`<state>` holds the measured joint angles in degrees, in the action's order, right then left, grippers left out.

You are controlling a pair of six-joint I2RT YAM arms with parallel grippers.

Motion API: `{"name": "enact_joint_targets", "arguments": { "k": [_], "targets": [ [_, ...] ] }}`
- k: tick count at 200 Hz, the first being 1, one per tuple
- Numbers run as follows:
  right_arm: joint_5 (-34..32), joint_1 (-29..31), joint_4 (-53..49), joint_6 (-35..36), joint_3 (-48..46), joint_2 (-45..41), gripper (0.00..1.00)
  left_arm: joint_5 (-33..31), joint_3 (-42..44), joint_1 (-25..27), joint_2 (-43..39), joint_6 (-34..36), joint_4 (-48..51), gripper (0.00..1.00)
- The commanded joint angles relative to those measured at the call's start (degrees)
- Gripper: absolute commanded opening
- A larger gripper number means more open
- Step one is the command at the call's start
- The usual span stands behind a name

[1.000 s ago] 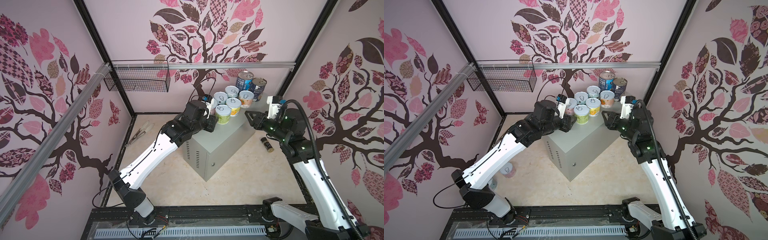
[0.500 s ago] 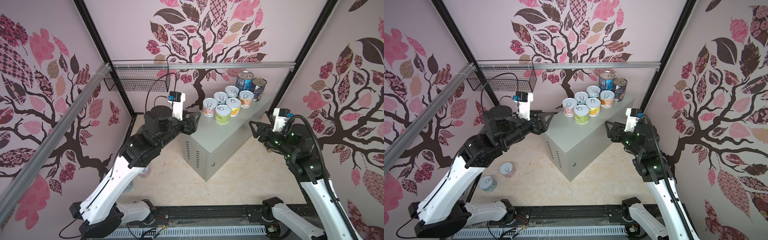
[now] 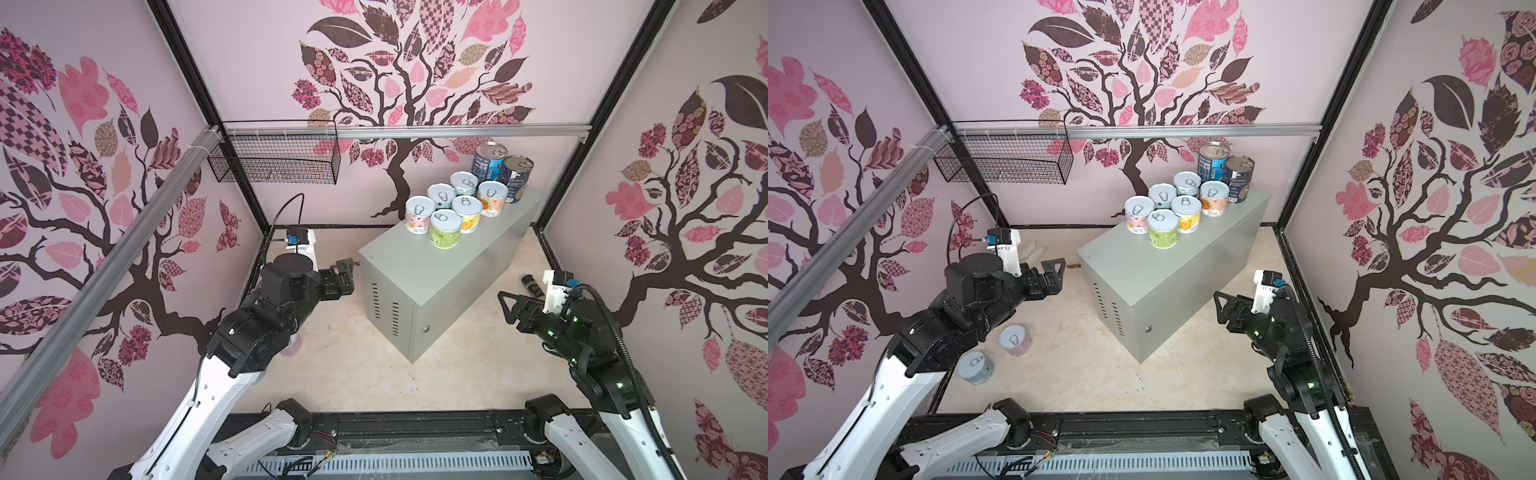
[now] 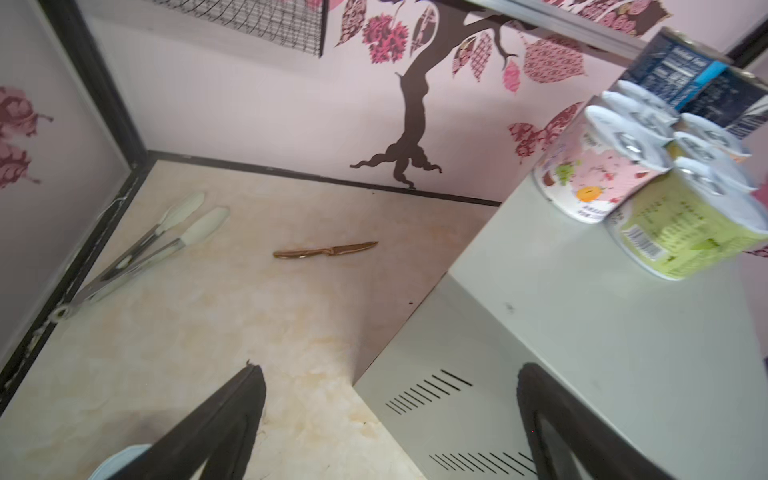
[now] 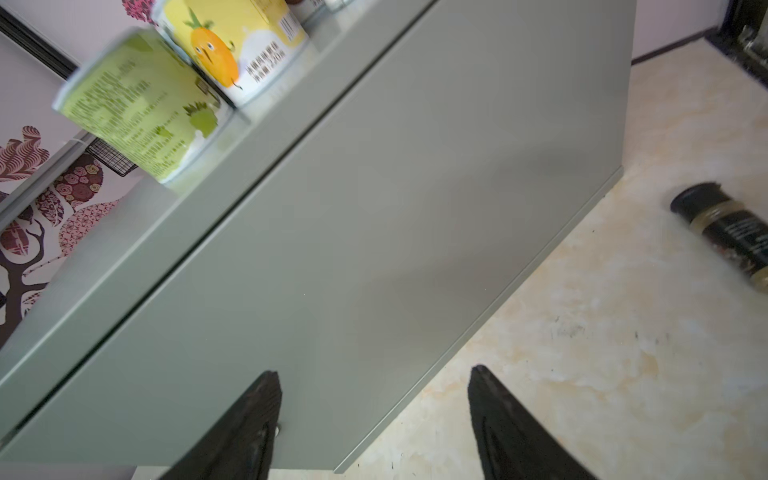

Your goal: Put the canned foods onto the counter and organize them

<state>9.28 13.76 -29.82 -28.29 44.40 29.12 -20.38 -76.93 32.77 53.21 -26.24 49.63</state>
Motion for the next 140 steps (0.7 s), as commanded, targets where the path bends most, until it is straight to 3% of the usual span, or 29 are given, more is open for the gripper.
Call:
{"name": "enact_joint_targets", "arguments": {
  "k": [1,58,140],
  "targets": [
    [2.77,0.22,-0.86,-3.81,-4.72,-1.96,0.77,-2.0,5.44,-3.58,-1.67,-5.02,2.32,0.98],
    [2.42,0.19,1.11,-5.85,-14.02,-5.62,1.0,2.98,16.7,-16.93,2.14,-16.02,2.35,0.98],
    [2.25,0.21,12.0,-9.17,-23.4,-1.51,1.0,-9.58,23.92,-18.35,7.58,-27.63,1.93,0.98]
  ]
}}
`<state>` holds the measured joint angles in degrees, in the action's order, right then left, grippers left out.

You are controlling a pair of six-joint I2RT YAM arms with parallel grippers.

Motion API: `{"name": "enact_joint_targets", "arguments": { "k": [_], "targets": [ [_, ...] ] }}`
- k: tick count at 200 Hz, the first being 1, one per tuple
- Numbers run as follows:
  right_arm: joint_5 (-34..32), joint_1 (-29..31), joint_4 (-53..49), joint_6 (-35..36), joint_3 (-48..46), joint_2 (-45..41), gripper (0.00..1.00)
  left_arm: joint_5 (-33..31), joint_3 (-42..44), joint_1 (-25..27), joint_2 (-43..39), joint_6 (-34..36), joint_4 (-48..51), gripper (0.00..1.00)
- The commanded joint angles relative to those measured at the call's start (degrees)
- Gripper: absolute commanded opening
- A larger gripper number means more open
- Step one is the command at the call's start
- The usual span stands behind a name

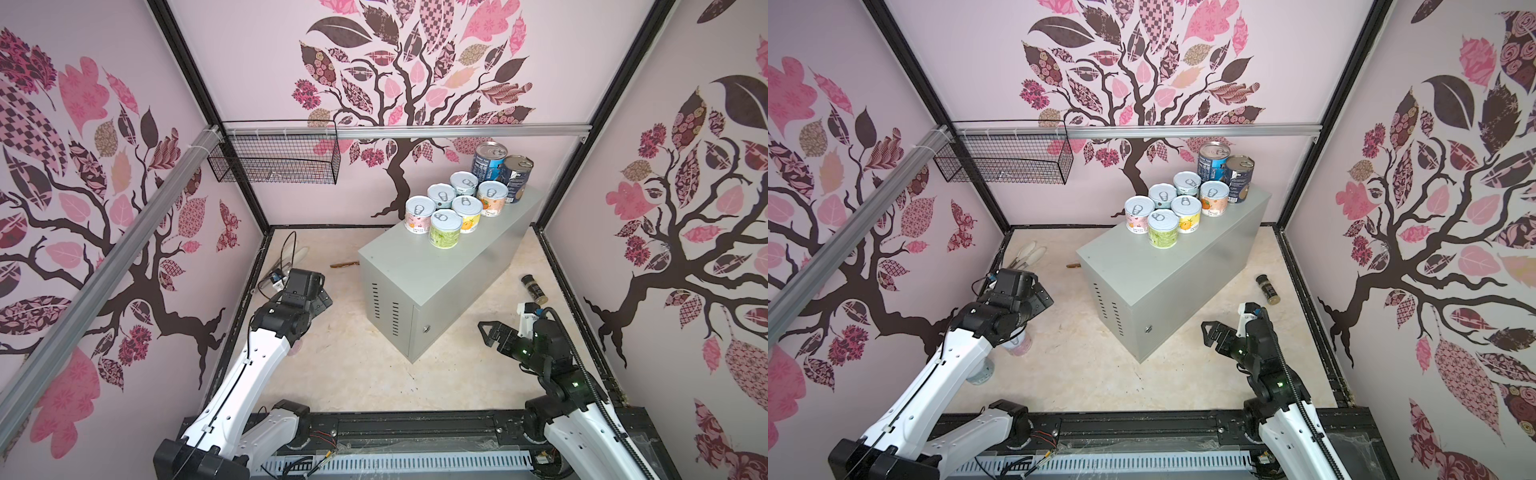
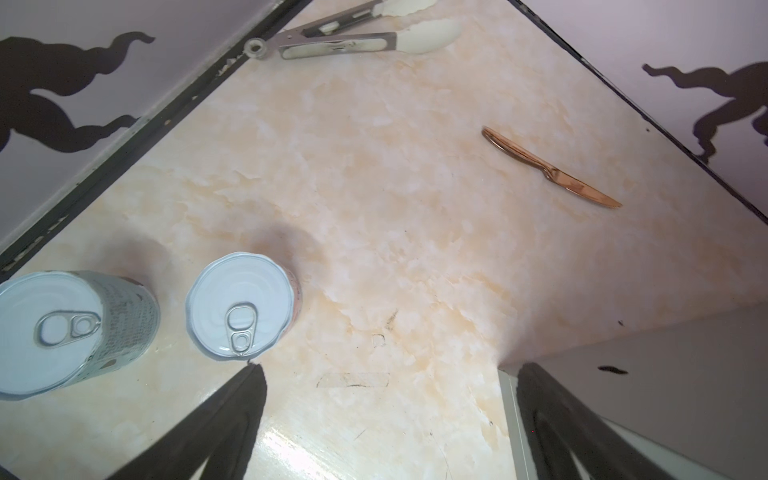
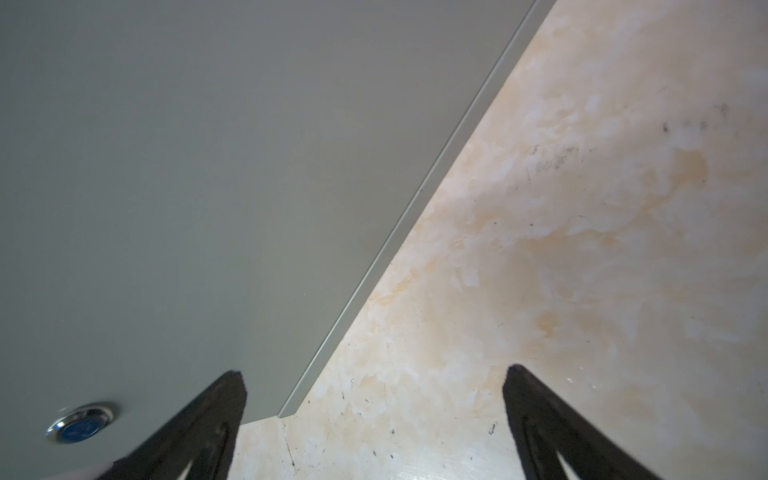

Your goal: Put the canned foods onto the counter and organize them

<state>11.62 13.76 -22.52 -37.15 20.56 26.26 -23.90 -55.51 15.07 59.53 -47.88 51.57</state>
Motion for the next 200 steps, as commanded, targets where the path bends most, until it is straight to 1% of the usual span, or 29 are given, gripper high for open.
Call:
{"name": "enact_joint_targets", "arguments": {
  "k": [1,17,36,85,118,163,200],
  "targets": [
    [-0.05,0.17,4.78,-0.26,0.45,1.39,1.0,-6.15,2.51,-0.7,1.32,-6.08,0.0,0.98],
    [-0.28,0.19,6.13,0.63,0.45,2.66,1.0,-7.86,3.56,-1.04,2.44,-7.88,0.38,0.98],
    [0.03,0.21,8.28,1.18,-0.22,4.28,1.0,-8.25,5.12,-2.16,3.83,-9.77,0.44,0.98],
    [0.76,0.21,13.71,2.87,-1.88,7.71,1.0,-8.47,9.19,-7.96,6.83,-11.48,0.4,0.98],
    [1.32,1.74,16.69,3.49,-1.55,11.04,1.0,-8.97,11.93,-8.48,8.23,-11.16,-4.33,0.98],
    [1.72,4.73,20.09,3.71,-1.48,14.83,1.0,-8.46,9.46,-8.99,16.63,-9.85,-7.55,0.98],
    [2.92,5.72,21.27,3.48,-1.62,17.13,1.0,-8.26,9.19,-9.62,21.08,-10.29,-9.31,0.98]
  ]
}}
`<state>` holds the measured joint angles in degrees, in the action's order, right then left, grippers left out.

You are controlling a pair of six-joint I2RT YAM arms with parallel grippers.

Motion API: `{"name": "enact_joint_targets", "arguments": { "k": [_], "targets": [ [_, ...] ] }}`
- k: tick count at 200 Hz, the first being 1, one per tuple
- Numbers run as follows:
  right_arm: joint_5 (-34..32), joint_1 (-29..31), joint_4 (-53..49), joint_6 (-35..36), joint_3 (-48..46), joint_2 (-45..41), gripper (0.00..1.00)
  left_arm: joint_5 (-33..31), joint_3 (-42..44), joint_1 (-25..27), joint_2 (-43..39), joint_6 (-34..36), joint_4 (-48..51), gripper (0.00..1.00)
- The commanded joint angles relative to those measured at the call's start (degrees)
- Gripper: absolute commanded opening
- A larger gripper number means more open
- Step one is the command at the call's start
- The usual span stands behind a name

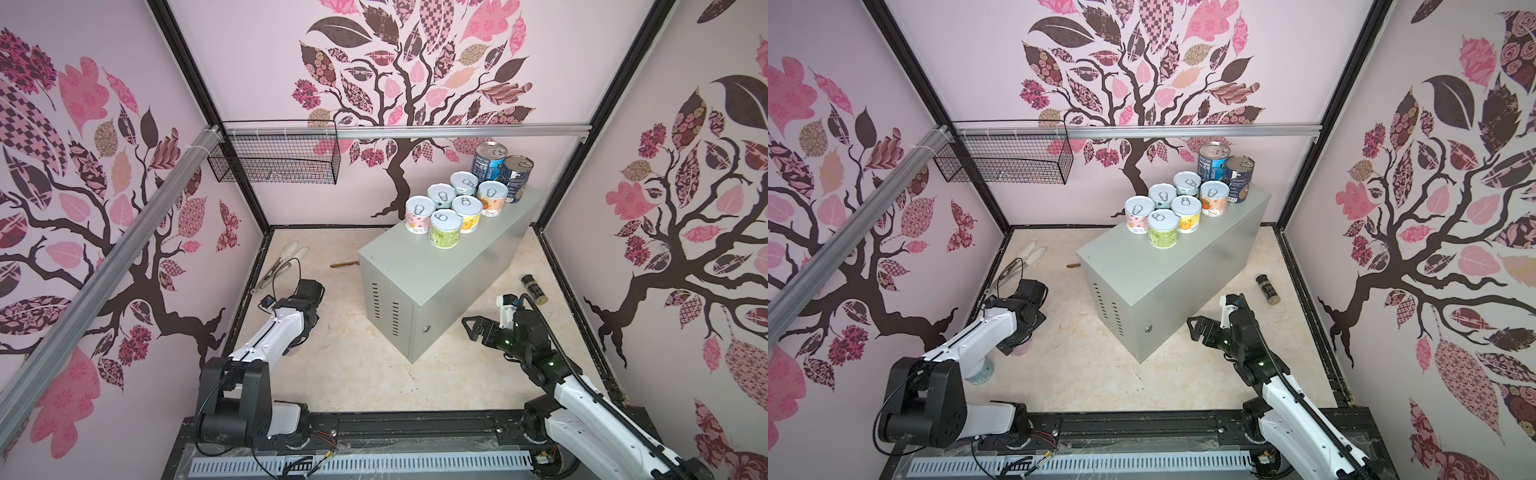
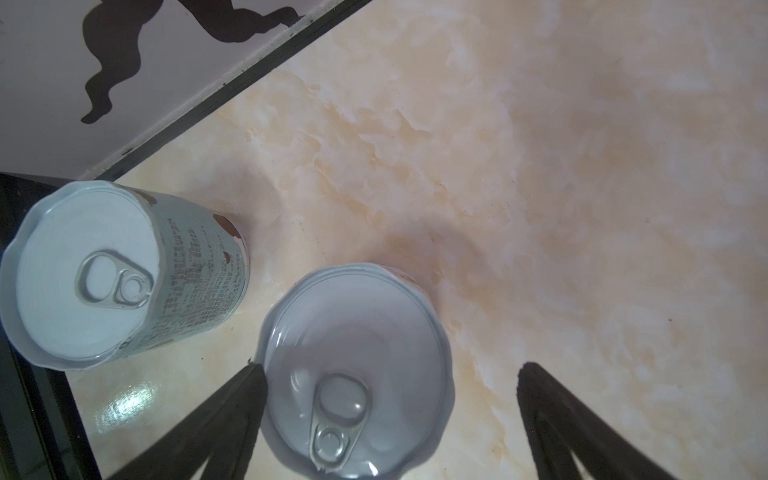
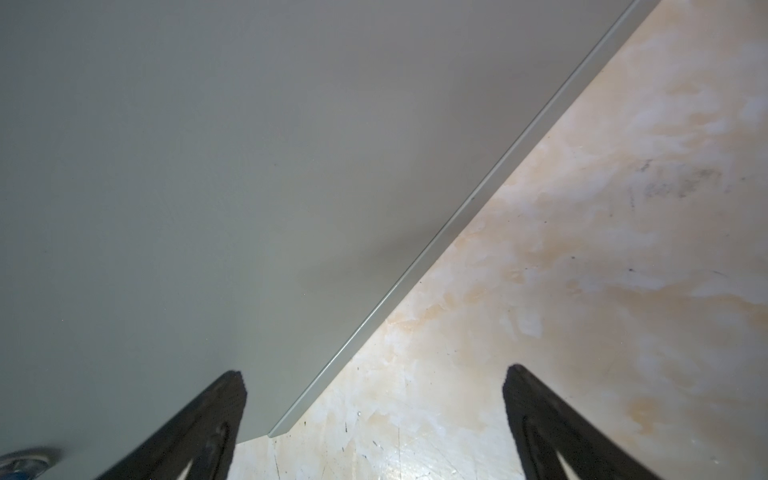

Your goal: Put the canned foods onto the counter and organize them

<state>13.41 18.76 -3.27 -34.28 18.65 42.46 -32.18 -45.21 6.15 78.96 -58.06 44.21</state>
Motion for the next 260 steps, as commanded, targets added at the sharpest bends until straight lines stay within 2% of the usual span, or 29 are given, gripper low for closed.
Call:
{"name": "enact_joint_targets", "arguments": {
  "k": [1,54,86,114,181,217,260],
  "targets": [
    [1.15,0.78,2.02,0.62,0.26,0.99,1.0,0.02,-1.11,-0.7,1.77,-0.11,-2.07,0.98],
    [1.31,2.07,3.0,0.73,0.24,3.21,1.0,0.08,-1.16,-2.46,7.13,0.3,-5.05,0.97],
    [1.25,2.06,3.4,0.77,0.2,3.93,1.0,4.07,3.9,-4.41,6.47,-0.13,-11.12,0.92],
    [1.0,2.09,3.19,0.88,0.24,3.86,1.0,4.8,4.06,-4.47,7.45,0.18,-12.36,0.91],
    [1.18,2.07,3.6,0.87,0.08,3.74,1.0,4.87,2.43,-3.11,4.0,1.65,-10.33,0.9],
    [1.18,2.07,3.62,0.88,-0.15,3.51,1.0,1.41,1.16,0.36,1.03,1.38,-6.91,0.93],
    [1.45,2.1,3.71,0.8,-0.48,2.9,1.0,-2.41,-0.65,0.71,-4.4,0.78,-0.12,0.98]
  ]
}}
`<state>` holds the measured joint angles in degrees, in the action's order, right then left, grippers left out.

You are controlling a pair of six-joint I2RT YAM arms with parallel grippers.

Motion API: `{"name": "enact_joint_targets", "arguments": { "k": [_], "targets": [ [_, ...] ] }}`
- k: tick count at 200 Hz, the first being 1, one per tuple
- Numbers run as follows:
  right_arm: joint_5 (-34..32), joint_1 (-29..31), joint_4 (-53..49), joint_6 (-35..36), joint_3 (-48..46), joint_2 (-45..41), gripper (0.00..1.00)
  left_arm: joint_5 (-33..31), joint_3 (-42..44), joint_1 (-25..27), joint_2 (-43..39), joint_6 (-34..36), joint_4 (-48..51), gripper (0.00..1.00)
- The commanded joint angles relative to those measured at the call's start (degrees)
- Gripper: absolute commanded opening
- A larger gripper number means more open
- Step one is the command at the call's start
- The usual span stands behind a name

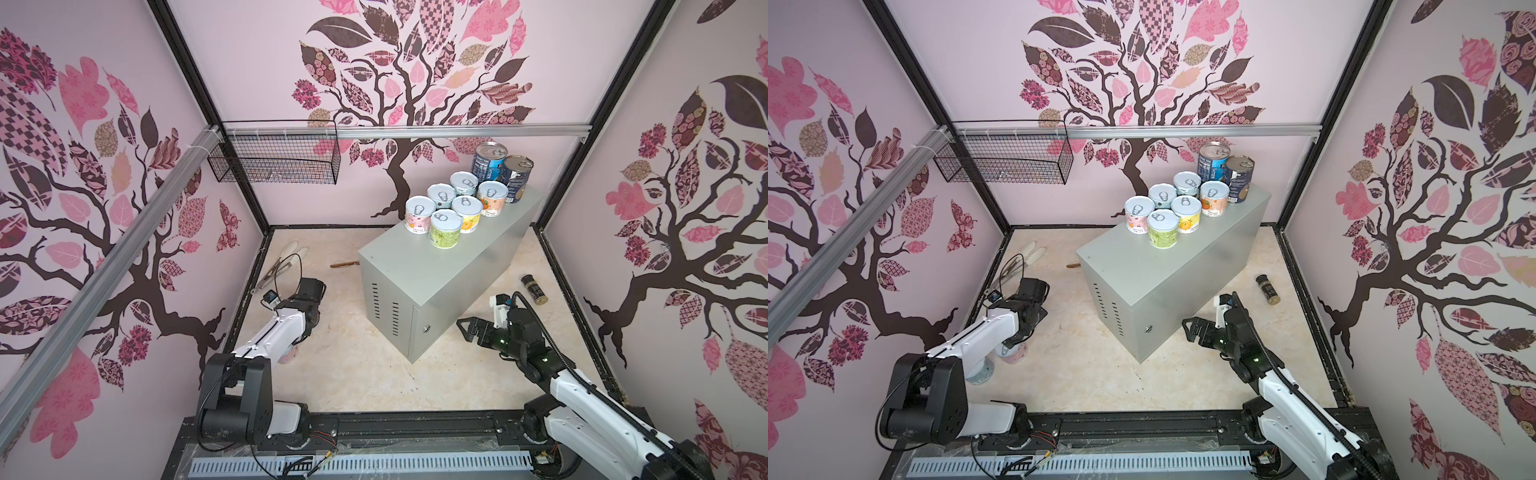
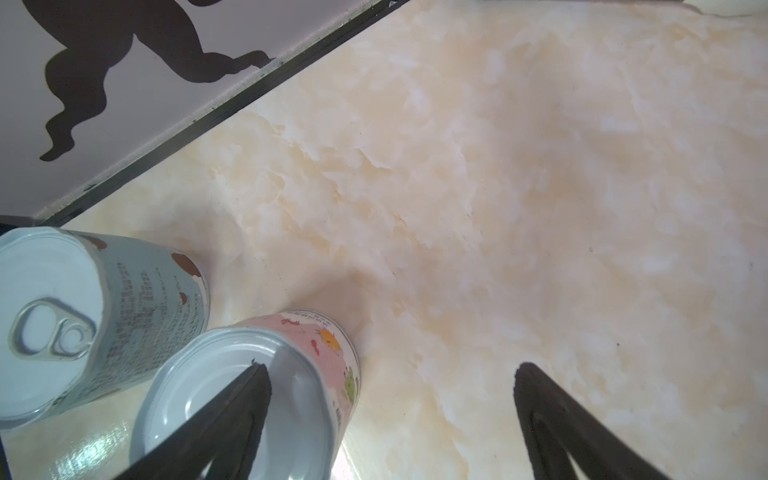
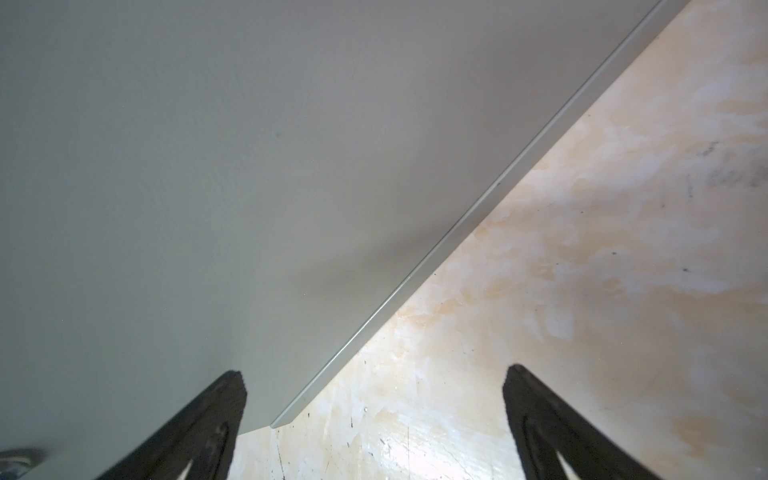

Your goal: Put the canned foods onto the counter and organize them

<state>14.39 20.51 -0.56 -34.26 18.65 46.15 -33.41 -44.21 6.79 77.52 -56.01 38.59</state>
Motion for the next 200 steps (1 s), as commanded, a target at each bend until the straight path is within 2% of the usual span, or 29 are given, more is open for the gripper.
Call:
{"name": "enact_joint_targets", "arguments": {
  "k": [1,34,74,125,173,200],
  "targets": [
    [0.46,0.38,1.0,0.78,-0.47,-0.8,1.0,-1.29,-1.62,0.12,-2.95,-1.28,5.56,0.98],
    [0.72,0.34,0.99,0.85,-0.72,-1.15,1.0,-2.59,0.17,-0.62,-6.69,-1.62,7.0,0.98],
    [1.16,0.49,0.91,0.83,-0.99,-1.35,1.0,5.34,4.6,-4.65,-6.44,0.7,1.18,0.97],
    [1.16,0.49,1.26,0.84,-1.1,-1.25,1.0,7.29,5.96,-5.14,-5.43,2.08,-2.31,0.93],
    [1.08,0.49,1.39,0.83,-1.2,-0.94,1.0,12.5,6.15,-4.79,-3.31,3.14,-5.22,0.87],
    [1.0,0.49,1.7,0.72,-1.22,-0.78,1.0,11.52,5.59,-0.85,-4.34,3.13,-5.24,0.86]
  ]
}}
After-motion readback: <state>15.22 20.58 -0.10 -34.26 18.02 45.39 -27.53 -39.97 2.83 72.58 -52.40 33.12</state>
